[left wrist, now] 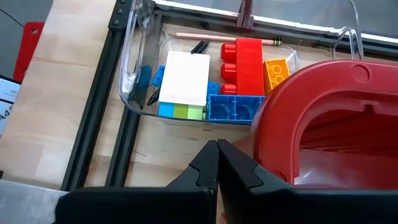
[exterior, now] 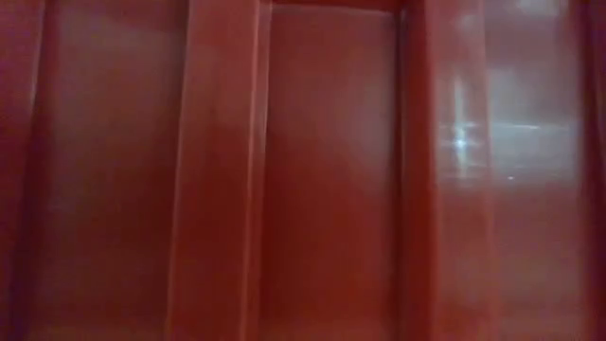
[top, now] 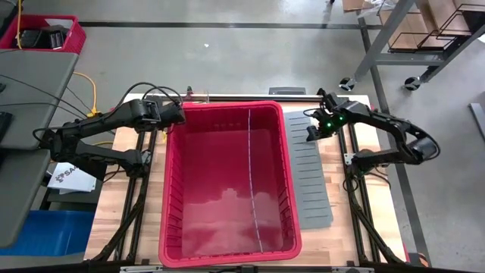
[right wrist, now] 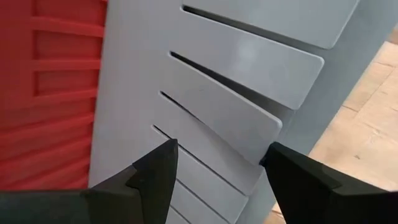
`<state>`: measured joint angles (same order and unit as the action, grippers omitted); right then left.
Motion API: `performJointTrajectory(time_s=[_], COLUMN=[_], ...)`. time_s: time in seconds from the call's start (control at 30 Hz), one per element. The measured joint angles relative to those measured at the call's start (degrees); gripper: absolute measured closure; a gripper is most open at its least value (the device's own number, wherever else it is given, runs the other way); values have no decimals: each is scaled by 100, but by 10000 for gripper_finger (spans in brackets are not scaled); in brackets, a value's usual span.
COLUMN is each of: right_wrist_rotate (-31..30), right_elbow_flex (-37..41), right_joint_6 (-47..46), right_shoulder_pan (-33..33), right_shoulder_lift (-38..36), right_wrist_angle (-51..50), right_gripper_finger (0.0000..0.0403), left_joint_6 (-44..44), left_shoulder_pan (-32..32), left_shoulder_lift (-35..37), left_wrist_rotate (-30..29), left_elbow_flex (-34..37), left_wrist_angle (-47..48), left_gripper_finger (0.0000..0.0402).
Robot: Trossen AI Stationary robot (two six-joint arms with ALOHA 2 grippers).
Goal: Sort blocks
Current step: Assemble the bin divider into the red bin
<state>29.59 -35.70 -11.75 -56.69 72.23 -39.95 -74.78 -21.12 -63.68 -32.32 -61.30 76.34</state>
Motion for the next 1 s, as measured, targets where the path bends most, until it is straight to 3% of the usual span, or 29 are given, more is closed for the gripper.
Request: performJointTrajectory(time_s=[0.33, 0.5, 0.77, 0.9, 1.0], right_wrist_rotate=[453, 1229, 979, 496, 219], right_elbow_flex=[-11, -22, -22, -22, -20], right_joint_6=[-75, -170, -650, -743, -781], right_shoulder_pan=[7, 33, 264, 481, 601], right_shoulder_lift=[-553, -796, -859, -859, -859], right_wrist_angle=[-134, -3, 225, 132, 84], right_gripper_finger=[176, 177, 189, 252, 353], left_joint_6=[2, -13, 332, 333, 333], left_shoulder_pan=[2, 17, 13, 13, 11], left_shoulder_lift=[-1, -31, -13, -13, -11], left_wrist_rotate=[-15, 171, 94, 47, 25], left_elbow_flex=[0, -7, -7, -7, -7], left_wrist_angle=[4, -238, -515, -515, -574], left_gripper_finger=[401, 401, 401, 401, 401])
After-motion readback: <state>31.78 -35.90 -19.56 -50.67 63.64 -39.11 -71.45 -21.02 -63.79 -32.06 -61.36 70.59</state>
